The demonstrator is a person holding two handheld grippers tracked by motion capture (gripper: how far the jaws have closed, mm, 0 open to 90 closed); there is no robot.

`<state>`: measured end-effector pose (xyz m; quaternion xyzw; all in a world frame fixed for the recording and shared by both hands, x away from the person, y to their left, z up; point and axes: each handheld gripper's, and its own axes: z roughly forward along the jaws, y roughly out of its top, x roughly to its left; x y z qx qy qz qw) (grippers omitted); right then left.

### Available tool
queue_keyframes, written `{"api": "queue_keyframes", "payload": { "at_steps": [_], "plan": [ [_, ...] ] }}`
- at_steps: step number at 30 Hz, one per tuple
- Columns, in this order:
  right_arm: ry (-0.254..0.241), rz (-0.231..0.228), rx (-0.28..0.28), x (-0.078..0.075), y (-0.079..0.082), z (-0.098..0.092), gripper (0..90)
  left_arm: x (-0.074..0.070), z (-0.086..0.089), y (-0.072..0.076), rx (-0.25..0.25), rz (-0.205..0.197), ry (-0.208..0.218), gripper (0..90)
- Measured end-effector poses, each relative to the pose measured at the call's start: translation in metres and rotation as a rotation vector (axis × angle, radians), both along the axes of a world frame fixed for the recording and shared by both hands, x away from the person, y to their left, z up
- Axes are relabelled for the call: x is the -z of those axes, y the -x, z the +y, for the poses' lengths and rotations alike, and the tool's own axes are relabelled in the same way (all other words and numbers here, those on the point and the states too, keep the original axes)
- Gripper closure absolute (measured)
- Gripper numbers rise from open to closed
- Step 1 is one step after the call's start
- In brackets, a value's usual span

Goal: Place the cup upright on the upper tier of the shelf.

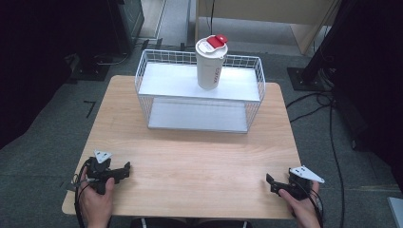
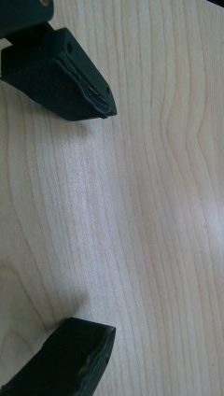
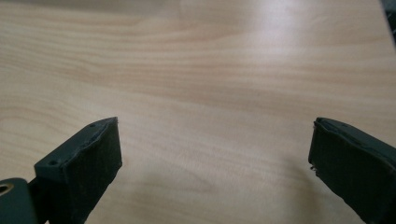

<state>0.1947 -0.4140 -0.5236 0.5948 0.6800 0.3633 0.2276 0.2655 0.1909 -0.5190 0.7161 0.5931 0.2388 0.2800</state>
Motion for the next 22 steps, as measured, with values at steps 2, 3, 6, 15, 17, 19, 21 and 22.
{"api": "queue_keyframes", "payload": {
  "at_steps": [2,3,6,15,17,19,21,22],
  "plan": [
    [0.007,0.015,0.002,0.001,0.000,0.000,2.5,0.000,0.000,0.000,0.000,0.000,0.000,0.0],
    [0.011,0.026,0.004,0.001,0.000,0.001,2.5,0.000,0.000,0.000,0.000,0.000,0.000,0.0],
    [0.044,0.051,0.004,0.002,-0.002,0.004,3.1,0.000,0.000,0.000,-0.001,0.000,0.001,0.0],
    [0.109,0.060,-0.015,0.003,-0.003,0.010,2.9,0.000,0.000,0.000,0.000,0.000,-0.001,0.0],
    [0.110,0.060,-0.015,0.003,-0.003,0.010,2.9,0.000,0.000,0.000,0.000,0.000,-0.001,0.0],
    [0.109,0.061,-0.014,0.003,-0.003,0.010,2.7,0.000,0.000,0.000,0.001,0.001,0.000,0.0],
    [0.111,0.061,-0.018,0.003,-0.004,0.009,2.2,0.000,0.000,0.000,0.000,0.001,0.000,0.0],
    [0.111,0.061,-0.018,0.003,-0.004,0.009,2.2,0.000,0.000,0.000,0.000,0.001,0.000,0.0]
  ]
}}
